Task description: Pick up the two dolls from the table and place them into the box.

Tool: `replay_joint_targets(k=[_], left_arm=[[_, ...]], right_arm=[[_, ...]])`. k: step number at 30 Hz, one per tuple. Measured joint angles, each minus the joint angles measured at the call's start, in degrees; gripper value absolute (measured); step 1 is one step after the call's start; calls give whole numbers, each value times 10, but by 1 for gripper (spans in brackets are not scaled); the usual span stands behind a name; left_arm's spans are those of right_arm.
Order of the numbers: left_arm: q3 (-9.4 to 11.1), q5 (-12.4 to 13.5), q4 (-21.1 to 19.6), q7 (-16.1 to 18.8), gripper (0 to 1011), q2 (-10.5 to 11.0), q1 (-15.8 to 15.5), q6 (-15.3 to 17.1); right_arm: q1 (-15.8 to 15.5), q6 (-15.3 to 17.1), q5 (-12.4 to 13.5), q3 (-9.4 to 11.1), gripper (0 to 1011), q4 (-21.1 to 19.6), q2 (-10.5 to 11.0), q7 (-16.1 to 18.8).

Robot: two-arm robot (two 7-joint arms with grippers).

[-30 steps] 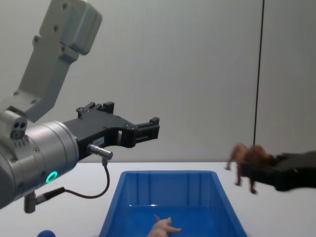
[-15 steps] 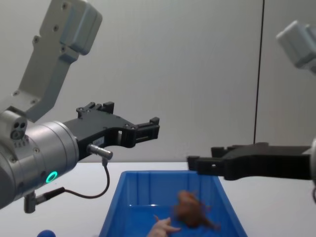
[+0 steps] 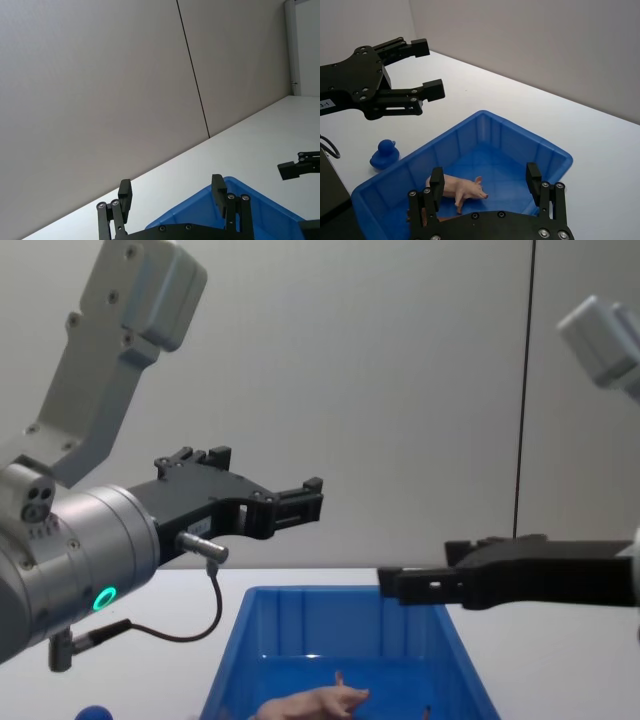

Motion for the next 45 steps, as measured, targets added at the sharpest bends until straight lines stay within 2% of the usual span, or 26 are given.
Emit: replay_joint_targets(k=[15, 25, 34, 41, 45], left_arm=[[0, 0, 0, 0, 1003, 0, 0, 0], [-3, 5, -8, 10, 1003, 6, 7, 12], [-9, -3, -38, 56, 1003, 28, 39, 47], [-15, -33, -66, 107, 1003, 52, 78, 77], [-17, -48, -72, 125, 1003, 61, 98, 83]], right_arm=[[-49, -45, 65, 37, 1001, -37, 56, -12], [-67, -60, 88, 49, 1001, -51, 75, -17], [-74, -66, 97, 54, 1001, -56, 83, -20], [-77, -69, 101, 56, 1001, -58, 86, -21], [-78, -70, 103, 57, 1001, -60, 87, -21]])
